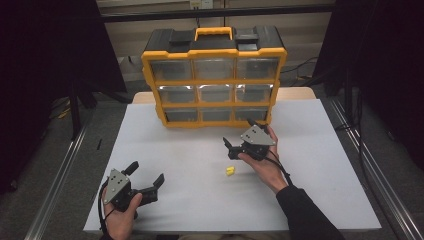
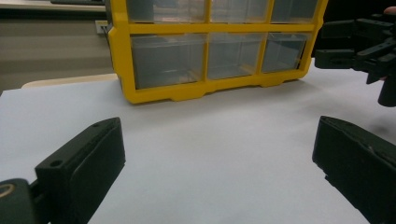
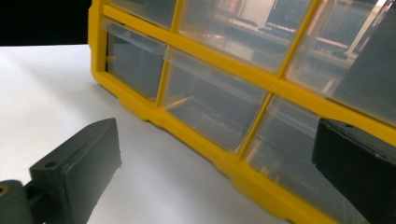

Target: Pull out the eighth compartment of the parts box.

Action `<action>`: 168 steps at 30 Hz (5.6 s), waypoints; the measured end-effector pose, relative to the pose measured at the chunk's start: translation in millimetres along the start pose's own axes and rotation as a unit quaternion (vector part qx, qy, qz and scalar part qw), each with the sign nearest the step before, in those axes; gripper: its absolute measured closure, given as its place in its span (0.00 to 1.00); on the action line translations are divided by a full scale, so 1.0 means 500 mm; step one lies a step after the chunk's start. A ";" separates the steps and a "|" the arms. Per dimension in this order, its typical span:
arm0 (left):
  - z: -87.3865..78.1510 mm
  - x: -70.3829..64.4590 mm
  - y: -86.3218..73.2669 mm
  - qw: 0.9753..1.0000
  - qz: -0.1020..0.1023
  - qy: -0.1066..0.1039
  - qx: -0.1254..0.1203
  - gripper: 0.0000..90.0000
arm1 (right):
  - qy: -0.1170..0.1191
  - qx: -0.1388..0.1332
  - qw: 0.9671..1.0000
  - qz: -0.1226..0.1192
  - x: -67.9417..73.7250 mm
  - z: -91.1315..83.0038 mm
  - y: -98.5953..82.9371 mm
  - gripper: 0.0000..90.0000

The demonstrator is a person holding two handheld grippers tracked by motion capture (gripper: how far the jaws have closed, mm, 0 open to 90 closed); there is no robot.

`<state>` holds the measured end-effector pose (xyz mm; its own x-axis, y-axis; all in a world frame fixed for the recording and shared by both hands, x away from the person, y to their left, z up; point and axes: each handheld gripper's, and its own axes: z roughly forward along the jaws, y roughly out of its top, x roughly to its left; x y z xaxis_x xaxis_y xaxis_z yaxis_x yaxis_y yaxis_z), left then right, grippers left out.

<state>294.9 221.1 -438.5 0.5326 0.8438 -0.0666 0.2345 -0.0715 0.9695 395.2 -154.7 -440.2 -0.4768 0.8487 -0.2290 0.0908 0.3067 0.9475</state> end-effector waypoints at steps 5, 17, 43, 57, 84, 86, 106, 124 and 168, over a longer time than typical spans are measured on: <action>0.001 0.001 0.000 1.000 -0.002 0.007 0.002 0.03 | -0.006 0.001 0.999 -0.044 0.003 0.030 -0.001 0.00; 0.001 0.001 0.000 1.000 -0.002 0.006 0.003 0.03 | -0.040 0.005 0.988 -0.149 0.010 0.079 0.018 0.05; 0.001 0.000 -0.001 1.000 0.000 0.006 0.006 0.03 | -0.123 0.047 0.858 -0.496 0.035 0.152 0.005 0.36; 0.001 0.003 0.000 1.000 0.004 0.012 0.009 0.03 | -0.129 0.086 0.841 -0.518 0.024 0.166 -0.011 0.67; 0.001 0.005 0.000 1.000 0.013 0.026 0.003 0.03 | -0.142 0.077 0.830 -0.534 0.026 0.164 -0.001 0.87; 0.001 0.006 0.000 1.000 0.013 0.026 0.003 0.03 | -0.141 0.078 0.828 -0.537 0.027 0.162 0.000 0.87; 0.001 0.004 0.001 1.000 0.011 0.029 -0.001 0.03 | -0.138 0.072 0.827 -0.541 0.038 0.139 0.001 0.87; 0.000 0.004 0.002 1.000 0.007 0.028 -0.008 0.03 | -0.134 0.065 0.830 -0.537 0.050 0.114 -0.002 0.87; 0.001 0.003 0.001 1.000 0.008 0.022 -0.006 0.03 | -0.128 0.045 0.834 -0.535 0.070 0.061 -0.014 0.86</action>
<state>296.3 221.9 -438.1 0.4996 0.8653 -0.0404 0.2162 -0.0794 0.9731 404.3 -113.9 -461.6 -0.1262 0.1278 -0.9837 -0.1959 0.9689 0.1510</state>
